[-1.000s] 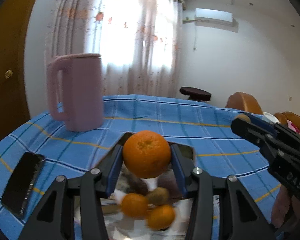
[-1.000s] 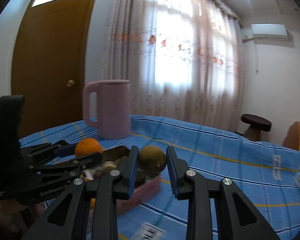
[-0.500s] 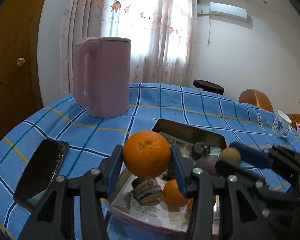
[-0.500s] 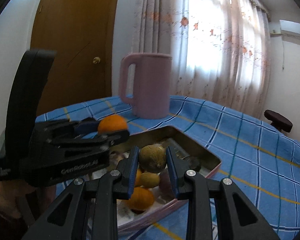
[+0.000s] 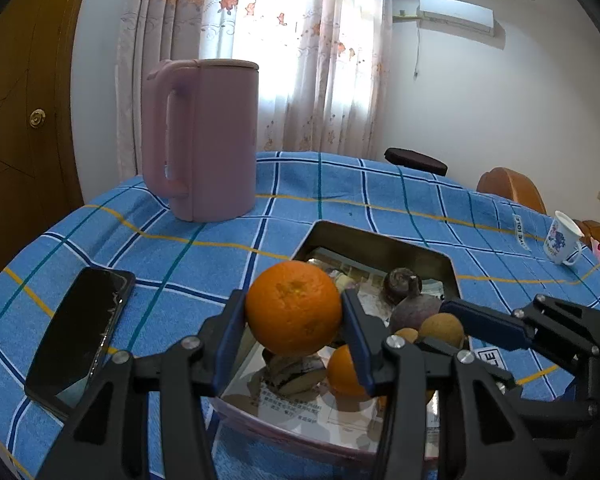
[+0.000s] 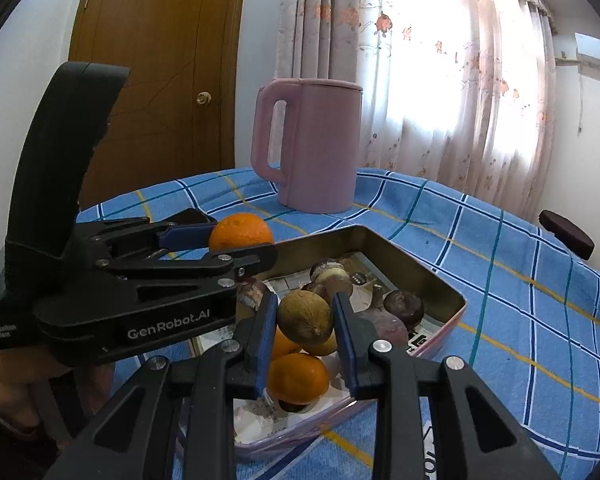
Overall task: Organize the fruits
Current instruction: 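Open the right tool to drop the kiwi while the left tool releases the orange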
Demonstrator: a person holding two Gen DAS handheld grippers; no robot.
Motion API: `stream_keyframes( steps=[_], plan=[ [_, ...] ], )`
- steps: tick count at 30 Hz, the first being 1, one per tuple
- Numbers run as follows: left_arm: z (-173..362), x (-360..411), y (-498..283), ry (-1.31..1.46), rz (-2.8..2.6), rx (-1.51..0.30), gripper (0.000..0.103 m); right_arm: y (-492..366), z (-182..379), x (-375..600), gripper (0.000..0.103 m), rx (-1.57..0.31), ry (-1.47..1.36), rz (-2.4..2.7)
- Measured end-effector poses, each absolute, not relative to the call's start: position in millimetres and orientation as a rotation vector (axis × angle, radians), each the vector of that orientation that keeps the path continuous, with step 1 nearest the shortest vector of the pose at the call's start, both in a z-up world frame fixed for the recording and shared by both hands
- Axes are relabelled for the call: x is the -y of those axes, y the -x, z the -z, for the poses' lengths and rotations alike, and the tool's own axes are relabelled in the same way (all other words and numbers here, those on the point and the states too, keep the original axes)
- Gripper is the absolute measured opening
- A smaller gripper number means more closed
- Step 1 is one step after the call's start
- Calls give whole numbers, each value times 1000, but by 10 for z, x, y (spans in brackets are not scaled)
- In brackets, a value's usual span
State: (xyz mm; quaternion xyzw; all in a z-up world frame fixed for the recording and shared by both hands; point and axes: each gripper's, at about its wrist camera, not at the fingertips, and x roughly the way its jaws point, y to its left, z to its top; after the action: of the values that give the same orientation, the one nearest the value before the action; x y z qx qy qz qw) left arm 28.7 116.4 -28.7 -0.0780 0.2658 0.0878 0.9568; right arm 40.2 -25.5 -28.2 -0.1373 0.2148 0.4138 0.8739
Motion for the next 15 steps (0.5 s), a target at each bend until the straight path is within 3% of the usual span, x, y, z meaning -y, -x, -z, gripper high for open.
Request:
stream_keyframes(
  steps=[7,8,9,11,13,15],
  plan=[
    [273,-1155,-261,148,-188,-525,51,-435,279,271,31,-471,271,-870],
    [272,-1155,-258,148,-189,-523,52,-441,279,268,37,-474,272,-872],
    [267,-1157,-253,148,-190,-522,55,-438,278,267,50,-473,272,-874],
    [252,-1154,-225,146,-197,-510,61,-436,279,271,62,-469,275,-854],
    [228,-1159,-195,146,-209,-496,74,-435,273,293,64,-467,263,-866],
    [196,-1168,-159,152,-211,-478,74,-434,270,311,64,-466,260,-857]
  ],
)
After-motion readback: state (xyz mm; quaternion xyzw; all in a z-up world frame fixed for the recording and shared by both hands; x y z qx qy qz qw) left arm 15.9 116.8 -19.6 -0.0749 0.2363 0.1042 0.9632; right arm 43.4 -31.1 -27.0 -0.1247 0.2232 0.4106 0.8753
